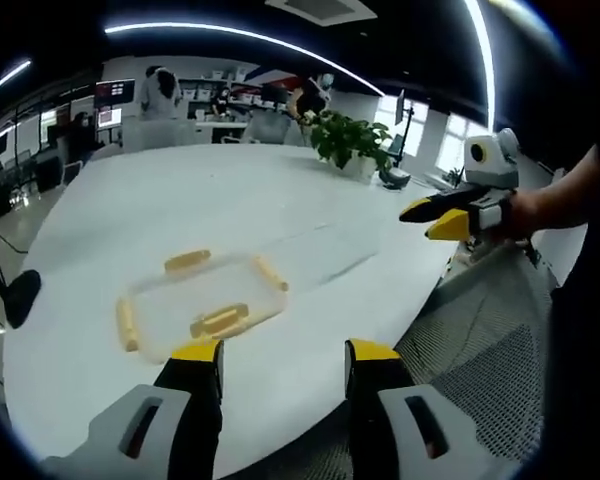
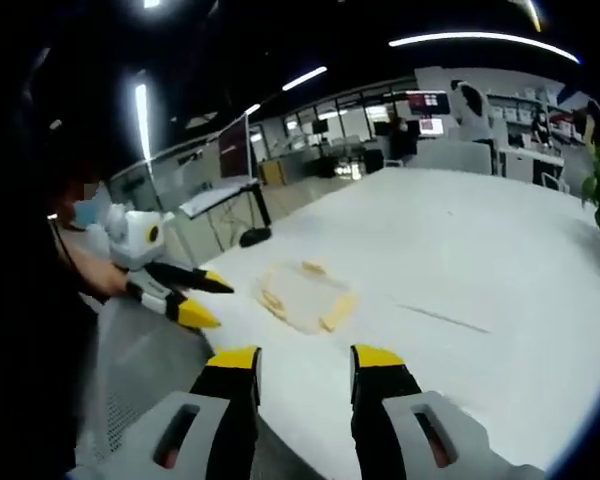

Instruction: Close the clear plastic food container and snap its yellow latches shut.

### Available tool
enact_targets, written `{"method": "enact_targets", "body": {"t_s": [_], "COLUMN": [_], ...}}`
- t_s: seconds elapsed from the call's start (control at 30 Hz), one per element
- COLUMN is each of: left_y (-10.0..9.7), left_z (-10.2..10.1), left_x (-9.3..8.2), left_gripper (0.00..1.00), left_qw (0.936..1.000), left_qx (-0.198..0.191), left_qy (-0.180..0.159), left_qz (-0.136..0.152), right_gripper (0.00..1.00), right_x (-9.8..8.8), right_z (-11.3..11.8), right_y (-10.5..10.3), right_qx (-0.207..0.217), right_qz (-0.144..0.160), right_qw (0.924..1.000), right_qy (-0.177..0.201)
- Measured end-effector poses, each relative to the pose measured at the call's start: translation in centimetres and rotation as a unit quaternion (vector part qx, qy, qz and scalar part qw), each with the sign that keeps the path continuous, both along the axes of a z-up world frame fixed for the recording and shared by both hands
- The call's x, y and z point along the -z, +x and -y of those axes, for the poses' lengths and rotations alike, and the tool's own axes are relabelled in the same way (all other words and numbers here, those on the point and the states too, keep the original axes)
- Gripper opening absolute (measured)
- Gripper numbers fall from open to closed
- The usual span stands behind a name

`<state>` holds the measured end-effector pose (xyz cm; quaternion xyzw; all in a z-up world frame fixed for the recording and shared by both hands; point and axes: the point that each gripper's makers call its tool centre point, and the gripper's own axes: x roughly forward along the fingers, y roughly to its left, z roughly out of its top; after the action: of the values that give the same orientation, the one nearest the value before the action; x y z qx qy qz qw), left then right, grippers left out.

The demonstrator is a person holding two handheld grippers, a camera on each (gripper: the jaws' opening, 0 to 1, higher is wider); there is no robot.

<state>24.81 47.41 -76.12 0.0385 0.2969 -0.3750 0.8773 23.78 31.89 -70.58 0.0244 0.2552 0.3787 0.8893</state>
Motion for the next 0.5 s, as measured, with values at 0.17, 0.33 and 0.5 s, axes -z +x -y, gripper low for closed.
{"method": "enact_targets", "body": {"t_s": [0.17,0.33,0.5], "left_y": [1.1,1.8,1.7], "left_z": [0.5,0.5,0.8], "left_x": [-0.9,-2.3,-1.3], "left_gripper": [0.48,0.48,0.48], "left_qw": [1.0000,0.9994,0.9996], "left_qx": [0.005,-0.008,0.016], "left_qy": [0.001,-0.035,-0.024], "left_qz": [0.005,-0.001,-0.005], "right_gripper": [0.34,0.36,0.37], "right_x": [-0.6,-1.1,-1.6], "right_z": [-1.3,-2.5,-3.4], "right_y": [0.6,1.4,1.9], "right_qx": [-0.019,-0.032,-0.038], "right_qz": [0.005,0.004,0.007], "right_qw": [0.9997,0.9991,0.9988], "right_qy": [0.015,0.026,0.031]}}
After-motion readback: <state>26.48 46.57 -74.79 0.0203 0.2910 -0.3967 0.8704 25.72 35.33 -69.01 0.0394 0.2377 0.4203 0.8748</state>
